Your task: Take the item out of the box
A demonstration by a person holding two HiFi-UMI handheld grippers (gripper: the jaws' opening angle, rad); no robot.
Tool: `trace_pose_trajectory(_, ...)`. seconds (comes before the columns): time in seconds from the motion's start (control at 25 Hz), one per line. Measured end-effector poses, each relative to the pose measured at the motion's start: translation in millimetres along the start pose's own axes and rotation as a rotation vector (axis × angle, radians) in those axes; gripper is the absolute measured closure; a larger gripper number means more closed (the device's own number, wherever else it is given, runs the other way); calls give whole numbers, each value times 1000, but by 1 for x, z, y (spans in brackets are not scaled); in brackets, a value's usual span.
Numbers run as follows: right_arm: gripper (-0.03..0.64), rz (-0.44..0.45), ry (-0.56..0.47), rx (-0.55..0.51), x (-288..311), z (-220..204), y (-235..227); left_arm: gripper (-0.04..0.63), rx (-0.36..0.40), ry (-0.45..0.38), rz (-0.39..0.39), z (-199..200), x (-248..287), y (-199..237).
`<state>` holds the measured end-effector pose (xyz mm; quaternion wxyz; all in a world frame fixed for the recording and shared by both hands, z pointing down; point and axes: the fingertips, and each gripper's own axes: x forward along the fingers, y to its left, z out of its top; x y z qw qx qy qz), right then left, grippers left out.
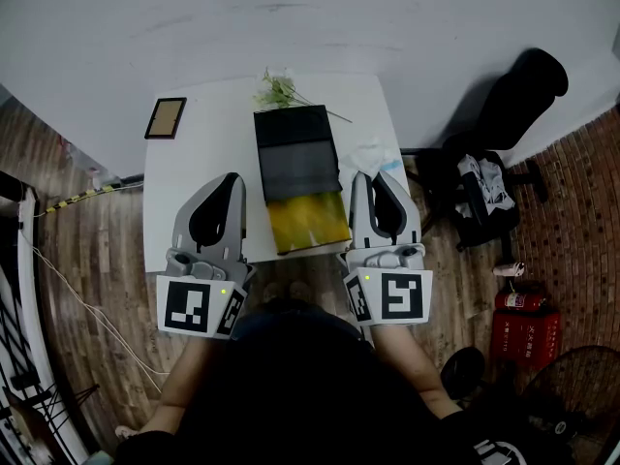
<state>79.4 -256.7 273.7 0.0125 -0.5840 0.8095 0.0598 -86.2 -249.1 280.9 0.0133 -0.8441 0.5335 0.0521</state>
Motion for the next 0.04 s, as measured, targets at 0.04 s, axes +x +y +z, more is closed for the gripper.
trace_pose_trajectory(0.04, 577, 0, 0, -1, 0, 0, 0, 584, 0, 0, 0, 0, 0, 0)
